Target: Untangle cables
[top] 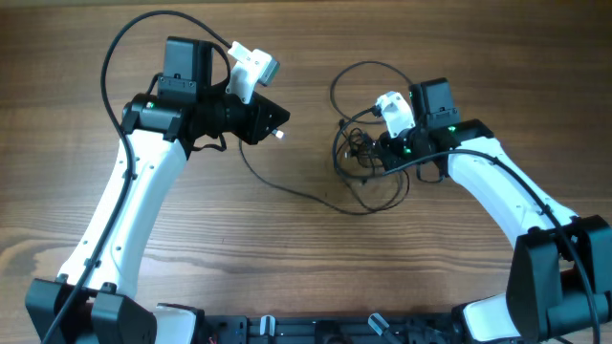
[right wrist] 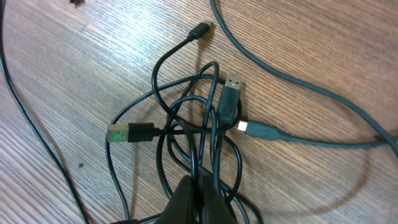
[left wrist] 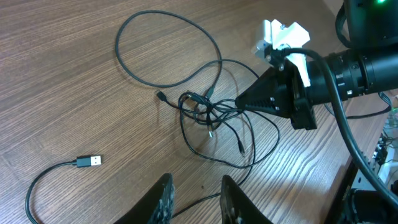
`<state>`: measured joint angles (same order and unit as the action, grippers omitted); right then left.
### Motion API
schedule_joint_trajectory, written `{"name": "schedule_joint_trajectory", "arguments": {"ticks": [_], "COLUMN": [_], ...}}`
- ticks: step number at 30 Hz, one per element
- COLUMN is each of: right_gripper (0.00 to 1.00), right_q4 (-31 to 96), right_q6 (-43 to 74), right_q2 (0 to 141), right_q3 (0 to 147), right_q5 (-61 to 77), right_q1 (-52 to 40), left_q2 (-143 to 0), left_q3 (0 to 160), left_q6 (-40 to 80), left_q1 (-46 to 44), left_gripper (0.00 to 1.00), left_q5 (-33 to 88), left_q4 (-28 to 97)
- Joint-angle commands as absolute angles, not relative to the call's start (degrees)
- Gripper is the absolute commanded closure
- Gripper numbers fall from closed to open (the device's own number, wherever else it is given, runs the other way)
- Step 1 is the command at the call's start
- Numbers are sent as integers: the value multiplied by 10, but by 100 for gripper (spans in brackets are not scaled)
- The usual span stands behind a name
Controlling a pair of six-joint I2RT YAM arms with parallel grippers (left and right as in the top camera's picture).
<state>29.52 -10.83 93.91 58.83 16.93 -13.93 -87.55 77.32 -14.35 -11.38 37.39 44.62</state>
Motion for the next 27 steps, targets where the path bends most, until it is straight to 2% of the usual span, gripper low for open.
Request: {"name": "schedule_joint_trajectory", "arguments": {"ticks": [1, 5, 10, 17, 19, 24, 27], "right_gripper": [96, 96, 96, 96, 96, 96, 96], "right_q4": [297, 305, 348, 405, 421, 448, 447], "right_q6": [-46, 7, 27, 47, 47, 47, 47], "right_q2": [948, 938, 933, 913, 905, 892, 880], "right_q3": [590, 623, 710, 817, 842, 885, 890], "right_q5": [181, 182, 198, 199, 199, 227, 258], "right_q1": [-138, -138, -138, -138, -138, -138, -138], "left_q2": [-880, -880, -880, -900, -913, -959, -985], "left_q3": [776, 776, 776, 776, 776, 776, 776], "left_q6": [-163, -163, -163, -169, -189, -267, -268], "left_q1": [-115, -115, -115, -115, -115, -115, -115], "left_gripper": [74, 74, 69, 69, 69, 60, 58], "left_q5": [372, 375, 375, 380, 408, 520, 565], "left_q4": [446, 447, 449, 449, 448, 429, 393]}}
